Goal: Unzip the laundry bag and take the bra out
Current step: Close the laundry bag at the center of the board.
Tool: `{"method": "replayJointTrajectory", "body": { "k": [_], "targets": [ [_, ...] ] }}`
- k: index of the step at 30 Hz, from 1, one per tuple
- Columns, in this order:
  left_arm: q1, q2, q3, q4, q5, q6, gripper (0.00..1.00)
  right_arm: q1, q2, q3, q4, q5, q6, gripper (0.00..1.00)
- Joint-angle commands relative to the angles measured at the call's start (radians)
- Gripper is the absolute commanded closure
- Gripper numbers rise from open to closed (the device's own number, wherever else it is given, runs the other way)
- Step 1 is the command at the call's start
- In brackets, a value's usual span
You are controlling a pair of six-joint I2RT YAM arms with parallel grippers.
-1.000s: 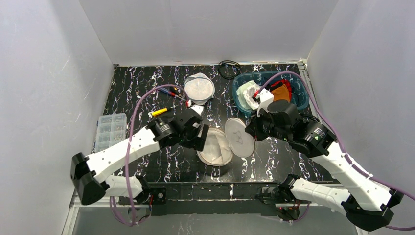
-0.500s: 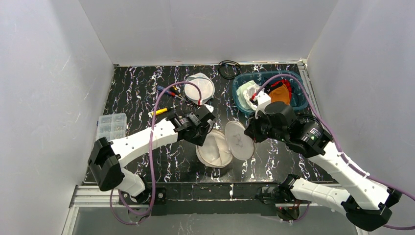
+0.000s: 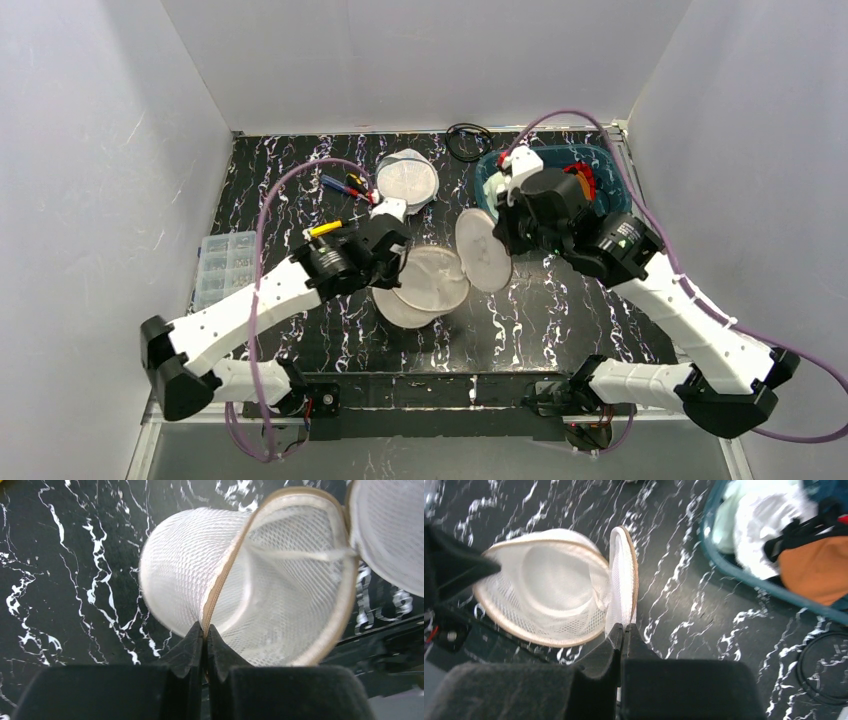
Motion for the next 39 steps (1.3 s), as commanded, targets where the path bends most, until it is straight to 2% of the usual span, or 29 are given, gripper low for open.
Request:
{"method": "replayJointTrajectory", "body": {
  "k": [1, 3, 6, 11, 14, 21, 28, 39],
  "targets": [
    [0.006, -0.121, 0.043, -0.015, -0.071, -0.105, 1.0, 0.004, 0.05, 0.164, -0.022, 0.197, 0.011, 0.99],
    [0.005, -0.167, 0.0, 0.006, -0.076, -0.154, 1.0, 0.003, 0.059, 0.162, -0.004, 0.255, 0.046, 0.99],
    [0.005, -0.241, -0.133, 0.073, -0.078, -0.231, 1.0, 0.003, 0.028, 0.06, 0.063, 0.286, 0.111, 0.99],
    [0.006, -0.319, -0.384, 0.205, -0.028, -0.356, 1.0, 0.004, -0.019, -0.137, 0.141, 0.251, 0.202, 0.99],
    [0.005, -0.334, -0.458, 0.261, -0.001, -0.399, 1.0, 0.009, -0.024, -0.164, 0.141, 0.24, 0.221, 0.99],
    [0.005, -0.312, -0.408, 0.277, 0.019, -0.377, 1.0, 0.071, 0.008, -0.047, 0.04, 0.317, 0.202, 0.99],
    [0.005, -0.213, -0.303, 0.334, 0.111, -0.354, 1.0, 0.218, 0.117, 0.142, -0.15, 0.588, 0.158, 0.99],
    [0.005, -0.13, -0.378, 0.391, 0.133, -0.376, 1.0, 0.422, 0.248, 0.059, -0.061, 0.672, 0.222, 0.99]
  ]
}}
